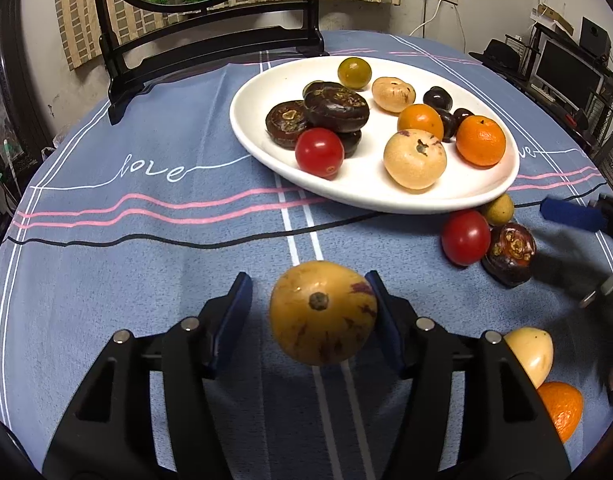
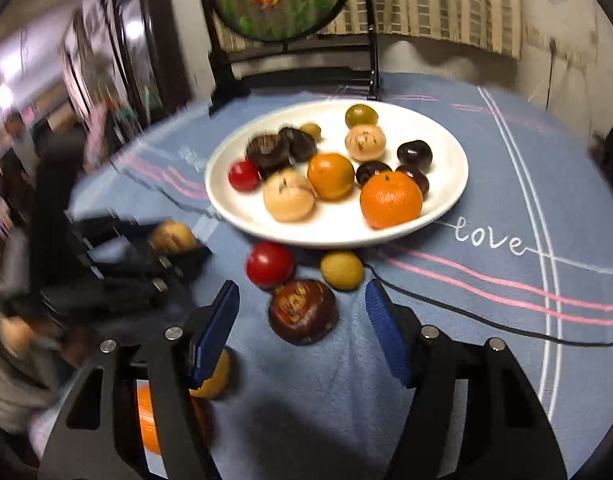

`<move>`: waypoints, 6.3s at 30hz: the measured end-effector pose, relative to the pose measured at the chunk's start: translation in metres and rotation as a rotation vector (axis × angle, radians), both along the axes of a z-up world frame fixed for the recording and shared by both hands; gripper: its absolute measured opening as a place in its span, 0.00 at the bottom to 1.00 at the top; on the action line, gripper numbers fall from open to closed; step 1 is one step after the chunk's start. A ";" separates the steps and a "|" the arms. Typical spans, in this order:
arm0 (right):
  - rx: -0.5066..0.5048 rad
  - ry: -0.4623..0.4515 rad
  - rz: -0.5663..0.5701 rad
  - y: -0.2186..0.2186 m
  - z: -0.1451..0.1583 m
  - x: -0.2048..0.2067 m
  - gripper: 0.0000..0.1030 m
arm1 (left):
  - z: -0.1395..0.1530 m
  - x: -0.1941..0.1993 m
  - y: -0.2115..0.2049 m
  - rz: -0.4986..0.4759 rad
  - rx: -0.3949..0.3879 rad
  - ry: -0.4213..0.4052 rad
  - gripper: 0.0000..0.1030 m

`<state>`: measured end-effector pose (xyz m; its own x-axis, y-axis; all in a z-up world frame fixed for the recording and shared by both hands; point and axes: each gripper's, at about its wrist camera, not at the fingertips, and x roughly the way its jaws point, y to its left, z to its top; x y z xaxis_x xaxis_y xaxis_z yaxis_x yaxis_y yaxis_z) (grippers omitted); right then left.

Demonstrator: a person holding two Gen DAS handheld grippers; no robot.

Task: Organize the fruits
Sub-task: 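Grasp the large tan speckled fruit with the left tool, then grasp the brown patterned fruit with the right tool, then lower both held fruits onto the white plate and open both tools, then grasp the pale yellow round fruit with the left tool while the right grasps the yellow fruit, then lower both held fruits onto the white plate and open both tools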

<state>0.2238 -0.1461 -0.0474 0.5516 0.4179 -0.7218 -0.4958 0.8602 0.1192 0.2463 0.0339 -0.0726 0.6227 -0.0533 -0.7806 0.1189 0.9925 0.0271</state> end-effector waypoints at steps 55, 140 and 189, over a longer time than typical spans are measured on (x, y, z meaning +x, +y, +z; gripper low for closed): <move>0.116 -0.025 -0.129 -0.015 0.036 0.116 0.41 | 0.051 0.111 -0.050 0.008 -0.014 -0.156 0.44; 0.030 0.027 -0.083 -0.021 0.010 0.008 0.65 | 0.009 -0.065 -0.077 -0.365 -0.223 0.056 0.38; 0.211 -0.054 -0.127 -0.036 0.047 0.070 0.66 | 0.051 0.032 -0.032 -0.089 -0.164 -0.133 0.76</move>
